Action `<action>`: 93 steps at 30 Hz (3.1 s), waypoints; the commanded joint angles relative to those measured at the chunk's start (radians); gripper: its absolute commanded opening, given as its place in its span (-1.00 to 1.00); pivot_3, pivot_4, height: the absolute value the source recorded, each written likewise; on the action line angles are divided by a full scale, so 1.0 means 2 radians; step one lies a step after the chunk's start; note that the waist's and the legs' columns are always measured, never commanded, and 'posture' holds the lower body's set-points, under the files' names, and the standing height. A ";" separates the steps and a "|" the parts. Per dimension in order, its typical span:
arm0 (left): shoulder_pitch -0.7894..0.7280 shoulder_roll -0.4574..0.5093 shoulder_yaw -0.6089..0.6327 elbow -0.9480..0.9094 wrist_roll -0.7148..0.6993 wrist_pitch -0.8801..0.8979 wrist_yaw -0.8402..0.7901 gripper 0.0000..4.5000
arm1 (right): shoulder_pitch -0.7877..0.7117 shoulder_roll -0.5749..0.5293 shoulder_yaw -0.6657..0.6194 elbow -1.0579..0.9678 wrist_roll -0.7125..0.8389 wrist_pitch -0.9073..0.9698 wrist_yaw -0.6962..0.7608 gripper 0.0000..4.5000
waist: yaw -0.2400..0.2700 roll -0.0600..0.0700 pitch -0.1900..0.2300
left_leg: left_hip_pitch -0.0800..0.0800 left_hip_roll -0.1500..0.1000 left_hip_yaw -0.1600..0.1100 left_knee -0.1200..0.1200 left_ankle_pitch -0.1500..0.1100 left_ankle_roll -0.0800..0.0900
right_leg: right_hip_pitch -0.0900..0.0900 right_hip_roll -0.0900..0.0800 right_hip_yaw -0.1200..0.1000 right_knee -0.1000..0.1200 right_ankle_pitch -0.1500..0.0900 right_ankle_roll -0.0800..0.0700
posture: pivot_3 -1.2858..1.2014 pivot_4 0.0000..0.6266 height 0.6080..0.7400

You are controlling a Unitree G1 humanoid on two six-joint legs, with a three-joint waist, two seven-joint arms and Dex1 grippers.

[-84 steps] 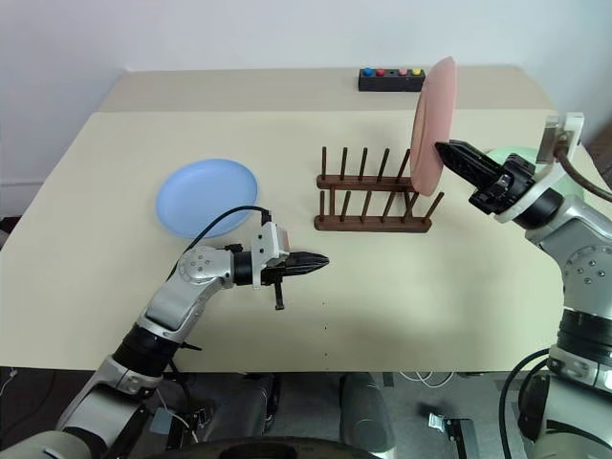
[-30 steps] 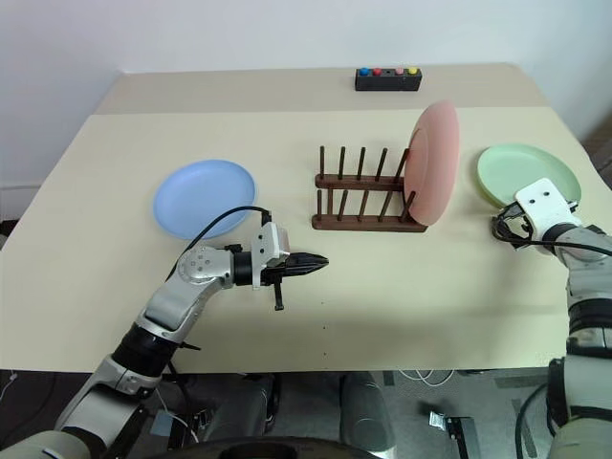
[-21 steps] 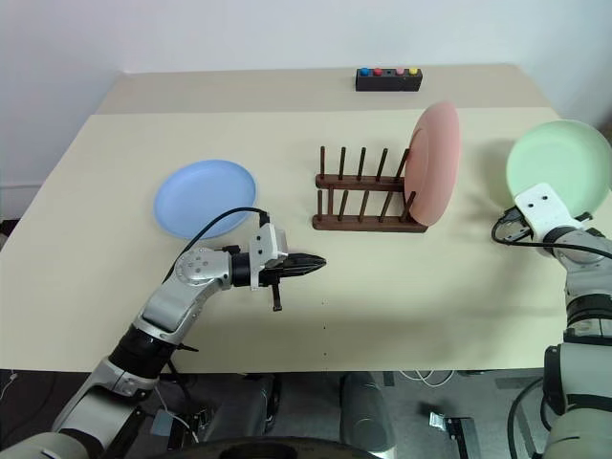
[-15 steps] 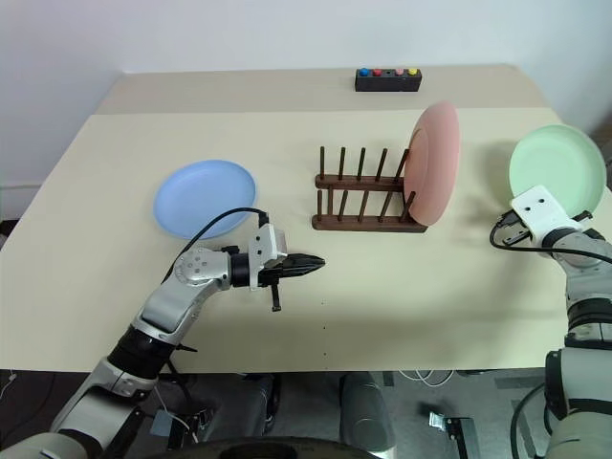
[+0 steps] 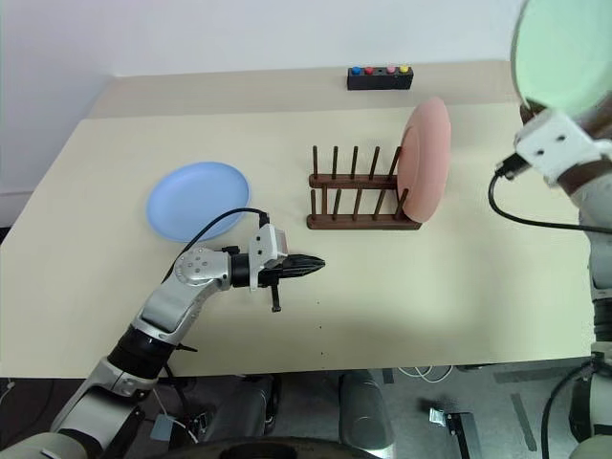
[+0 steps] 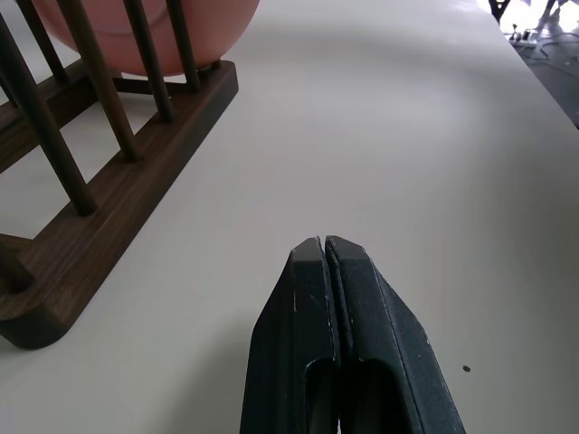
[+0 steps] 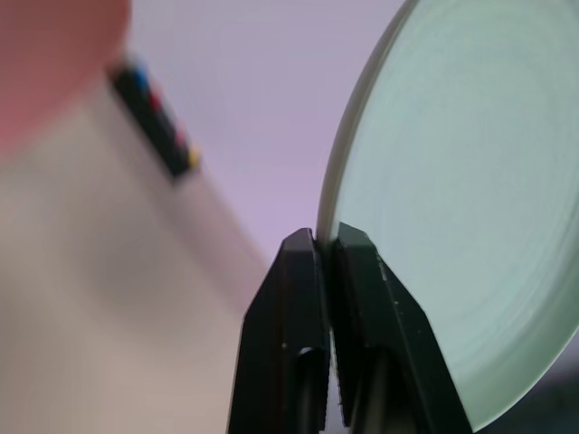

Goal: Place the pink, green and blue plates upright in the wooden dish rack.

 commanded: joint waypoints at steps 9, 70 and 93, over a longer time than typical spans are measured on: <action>0.002 0.004 0.012 -0.017 -0.006 -0.003 0.001 -1.00 | -0.049 0.070 0.013 -0.267 0.278 0.174 0.123 -0.99 | 0.001 0.000 0.000 | 0.000 0.000 -0.001 0.000 0.000 0.000 | 0.000 0.000 0.000 0.000 0.000 0.000 | 0.03 -0.52 1.00; 0.022 0.046 0.068 -0.064 -0.048 0.021 0.004 -1.00 | 0.076 0.186 -0.019 -0.232 0.422 0.357 0.152 -0.99 | 0.013 -0.001 0.000 | -0.001 0.000 -0.001 0.000 0.000 0.000 | -0.001 0.000 -0.001 0.000 0.000 0.000 | 0.03 -0.52 1.00; 0.020 0.042 0.065 -0.061 -0.043 0.020 0.003 -1.00 | 0.078 0.182 -0.020 -0.240 0.394 0.349 0.161 0.84 | 0.013 -0.001 0.000 | -0.001 0.000 -0.001 0.000 0.000 0.000 | -0.001 0.000 -0.001 0.000 0.000 0.000 | 0.03 -0.52 1.00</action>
